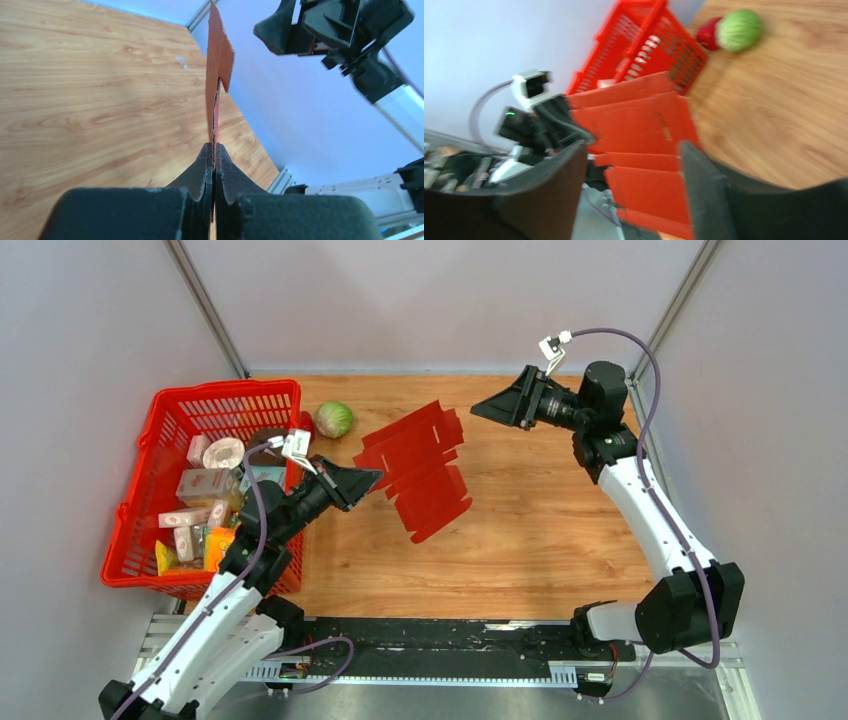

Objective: Fold the paper box

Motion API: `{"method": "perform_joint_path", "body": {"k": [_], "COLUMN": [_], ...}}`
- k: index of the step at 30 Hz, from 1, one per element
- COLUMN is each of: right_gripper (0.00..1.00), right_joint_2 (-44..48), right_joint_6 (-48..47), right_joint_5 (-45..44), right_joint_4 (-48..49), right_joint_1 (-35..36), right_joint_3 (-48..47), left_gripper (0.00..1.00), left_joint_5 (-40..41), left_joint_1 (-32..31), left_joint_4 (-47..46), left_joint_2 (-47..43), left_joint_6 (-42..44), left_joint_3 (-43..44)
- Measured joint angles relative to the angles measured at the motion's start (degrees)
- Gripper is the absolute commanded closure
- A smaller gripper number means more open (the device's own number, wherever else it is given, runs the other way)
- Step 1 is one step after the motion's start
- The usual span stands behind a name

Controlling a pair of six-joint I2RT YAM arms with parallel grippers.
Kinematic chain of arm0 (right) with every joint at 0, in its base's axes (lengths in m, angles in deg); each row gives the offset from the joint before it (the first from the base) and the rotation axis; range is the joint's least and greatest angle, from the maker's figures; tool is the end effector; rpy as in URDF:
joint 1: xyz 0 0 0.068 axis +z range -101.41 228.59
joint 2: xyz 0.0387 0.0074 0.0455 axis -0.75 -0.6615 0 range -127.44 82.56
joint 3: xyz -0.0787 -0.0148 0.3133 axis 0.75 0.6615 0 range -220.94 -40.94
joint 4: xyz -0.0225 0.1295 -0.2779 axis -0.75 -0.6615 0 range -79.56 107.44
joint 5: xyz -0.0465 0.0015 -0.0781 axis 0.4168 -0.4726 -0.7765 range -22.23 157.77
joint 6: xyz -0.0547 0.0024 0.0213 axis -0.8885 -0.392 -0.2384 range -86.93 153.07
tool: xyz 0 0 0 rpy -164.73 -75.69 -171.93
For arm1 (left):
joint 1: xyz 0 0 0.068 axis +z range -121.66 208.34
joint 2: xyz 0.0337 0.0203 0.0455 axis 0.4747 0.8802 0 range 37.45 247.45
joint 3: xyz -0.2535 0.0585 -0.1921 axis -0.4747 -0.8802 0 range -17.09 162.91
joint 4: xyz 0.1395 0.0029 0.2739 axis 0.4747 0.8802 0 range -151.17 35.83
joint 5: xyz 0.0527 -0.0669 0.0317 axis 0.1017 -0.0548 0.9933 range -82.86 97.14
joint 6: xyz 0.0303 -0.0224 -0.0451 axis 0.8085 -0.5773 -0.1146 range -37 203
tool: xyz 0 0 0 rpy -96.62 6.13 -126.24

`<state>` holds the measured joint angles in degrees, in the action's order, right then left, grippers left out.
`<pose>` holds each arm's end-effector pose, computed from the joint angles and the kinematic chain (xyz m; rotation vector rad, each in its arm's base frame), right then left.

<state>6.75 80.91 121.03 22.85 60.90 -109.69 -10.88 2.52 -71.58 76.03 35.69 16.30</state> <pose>0.3256 0.1060 0.4405 -0.2603 1.8041 1.5091 0.1605 -0.0924 0.3542 -0.0252 1.6181 -1.2436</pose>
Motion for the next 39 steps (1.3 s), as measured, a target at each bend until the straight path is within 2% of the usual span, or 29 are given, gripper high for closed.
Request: {"method": "perform_joint_path", "body": {"k": [3,5,8,13,16,18,22,26,34,37,39], "right_gripper": [0.05,0.05,0.05,0.10,0.17,0.25,0.28,0.37,0.46,0.51,0.62], "right_joint_2": [-0.07,0.02,0.55,0.59,-0.42,-1.86,-4.87,-6.40,-6.56,-6.73,-6.78], "right_joint_6": [-11.76,-20.13,-29.64,-41.05,-46.88,-50.05,-54.07,-55.82,-56.76,-56.92,-56.92], "right_joint_5": [-5.38,-8.46,-9.42,-5.79,-1.07,3.06,8.28,9.86,13.14,14.19,14.69], "right_joint_4": [-15.04,-22.18,-26.58,-30.14,-31.91,-33.00,-34.97,-35.91,-35.10,-34.80,-34.64], "right_joint_1": [1.31,3.19,8.26,16.61,19.52,20.72,22.97,25.79,27.74,27.74,27.78], "right_joint_3": [-5.75,-9.31,-10.95,-11.08,-12.13,-13.20,-14.29,-14.10,-11.91,-11.02,-10.47], "left_gripper": [1.00,1.00,1.00,1.00,1.00,1.00,1.00,1.00,1.00,1.00,1.00], "left_joint_5": [-0.81,-2.03,-5.27,-10.64,-13.88,-16.13,-19.23,-22.01,-24.85,-25.38,-25.57], "left_joint_1": [0.00,0.00,0.00,0.00,0.00,0.00,0.00,0.00,0.00,0.00,0.00], "left_joint_4": [8.11,12.50,19.30,29.83,34.34,36.70,38.75,39.32,39.17,38.49,38.07], "left_joint_2": [-3.26,-4.52,-5.95,-7.52,-8.61,-9.14,-9.66,-9.79,-9.77,-9.77,-9.77], "left_joint_6": [4.44,7.17,11.63,18.27,21.00,22.16,23.63,24.17,24.30,24.26,24.24], "left_joint_3": [2.03,3.50,5.53,8.39,8.76,9.05,9.49,9.49,9.49,9.49,9.49]}}
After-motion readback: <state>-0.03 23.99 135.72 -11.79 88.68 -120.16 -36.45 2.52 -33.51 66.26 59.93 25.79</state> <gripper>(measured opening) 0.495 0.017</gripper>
